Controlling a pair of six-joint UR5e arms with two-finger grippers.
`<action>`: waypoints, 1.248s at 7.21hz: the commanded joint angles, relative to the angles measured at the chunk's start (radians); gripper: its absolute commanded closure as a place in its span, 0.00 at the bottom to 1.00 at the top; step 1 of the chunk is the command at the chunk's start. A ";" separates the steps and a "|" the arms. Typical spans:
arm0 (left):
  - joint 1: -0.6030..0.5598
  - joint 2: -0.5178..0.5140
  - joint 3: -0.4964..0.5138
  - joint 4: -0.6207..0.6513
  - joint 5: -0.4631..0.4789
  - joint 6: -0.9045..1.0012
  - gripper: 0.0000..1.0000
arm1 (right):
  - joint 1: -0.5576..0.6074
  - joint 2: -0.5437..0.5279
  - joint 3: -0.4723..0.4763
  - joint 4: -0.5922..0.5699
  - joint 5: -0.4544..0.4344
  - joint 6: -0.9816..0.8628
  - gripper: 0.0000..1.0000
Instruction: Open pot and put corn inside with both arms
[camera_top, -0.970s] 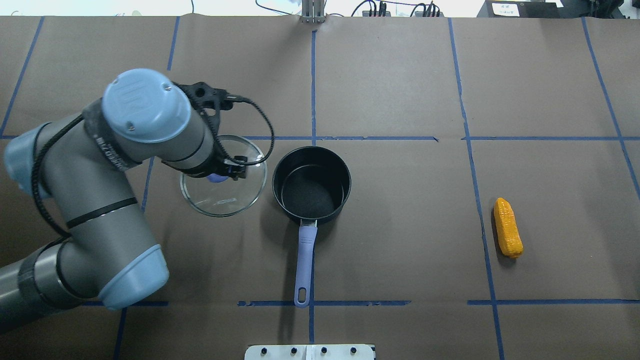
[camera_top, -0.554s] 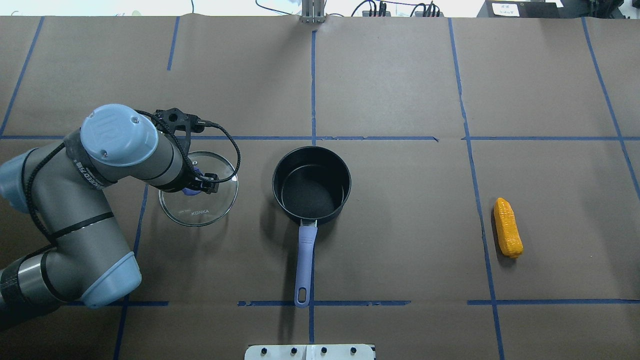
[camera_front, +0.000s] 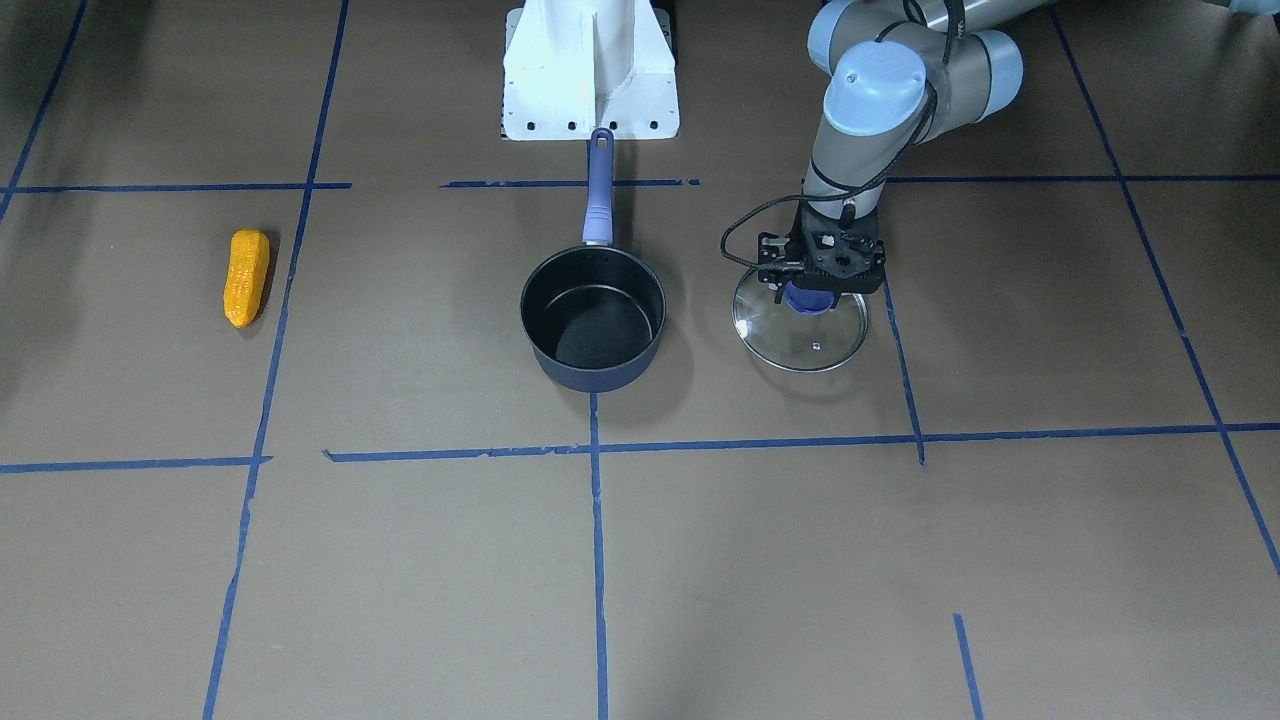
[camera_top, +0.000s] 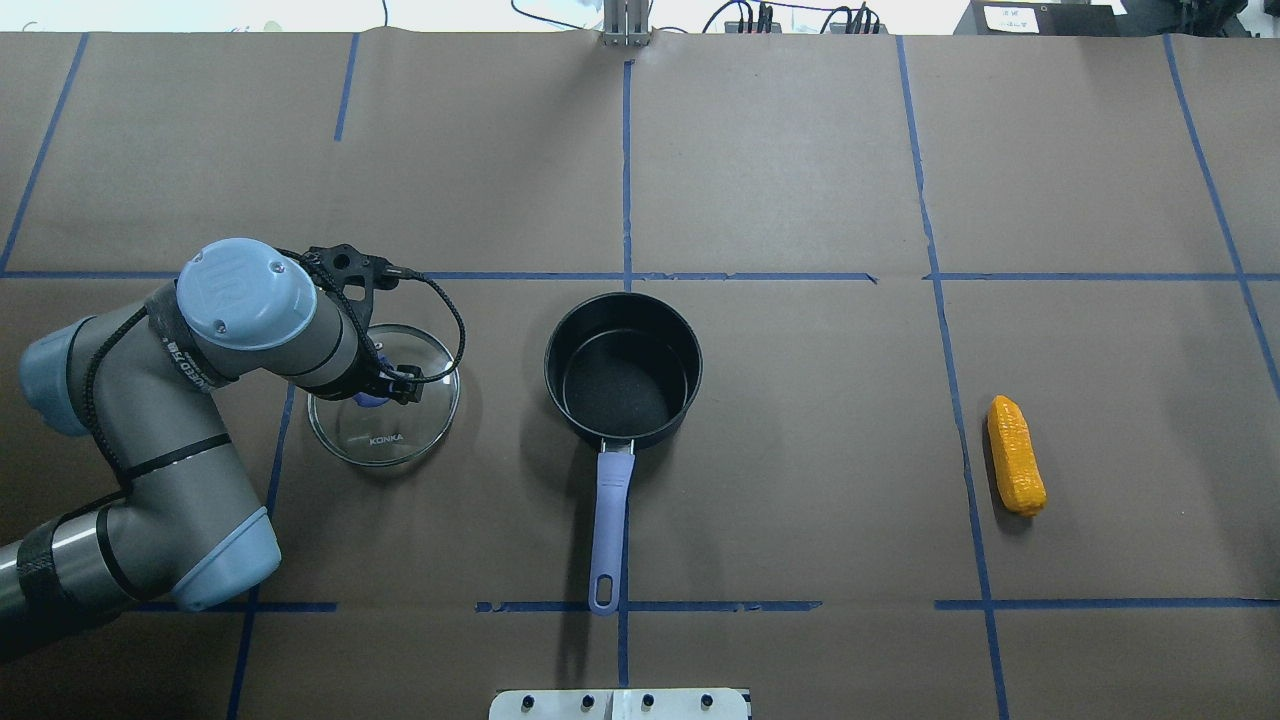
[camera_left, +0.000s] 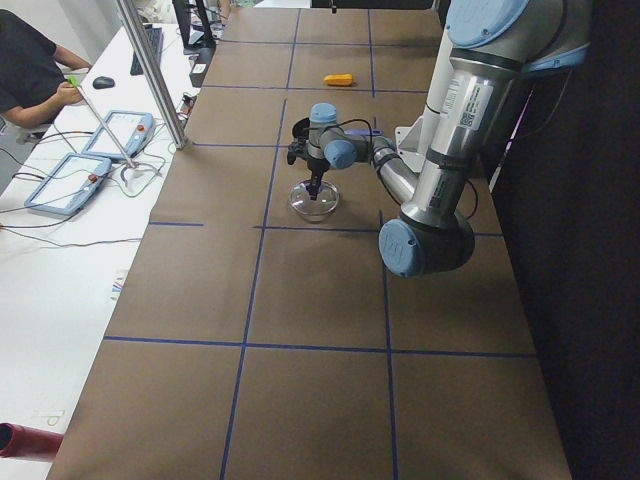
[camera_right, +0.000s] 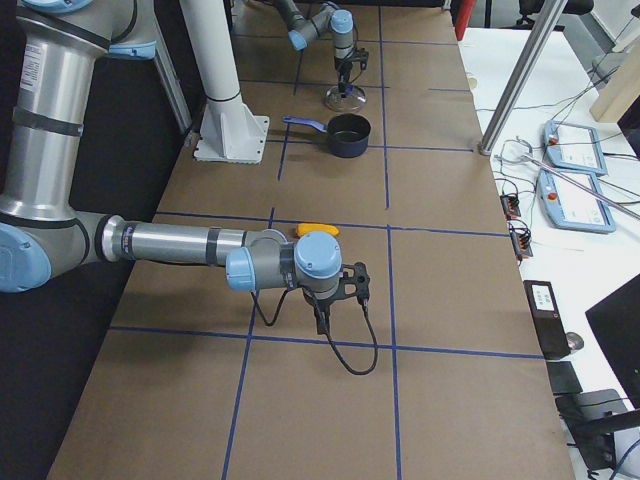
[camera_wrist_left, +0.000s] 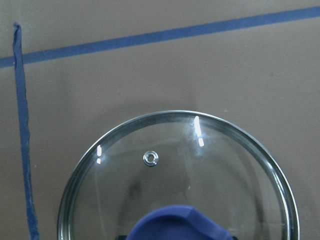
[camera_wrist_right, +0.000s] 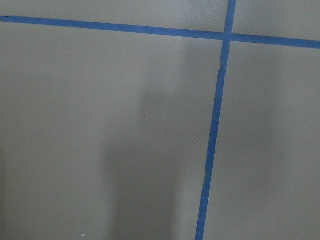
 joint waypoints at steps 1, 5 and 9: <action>-0.004 0.004 -0.025 0.005 -0.018 0.002 0.00 | -0.023 0.002 0.000 0.000 0.000 0.007 0.00; -0.140 0.249 -0.257 0.010 -0.084 0.040 0.00 | -0.292 0.005 0.006 0.365 -0.020 0.601 0.00; -0.288 0.348 -0.275 0.013 -0.087 0.286 0.00 | -0.718 0.081 0.074 0.560 -0.341 1.214 0.01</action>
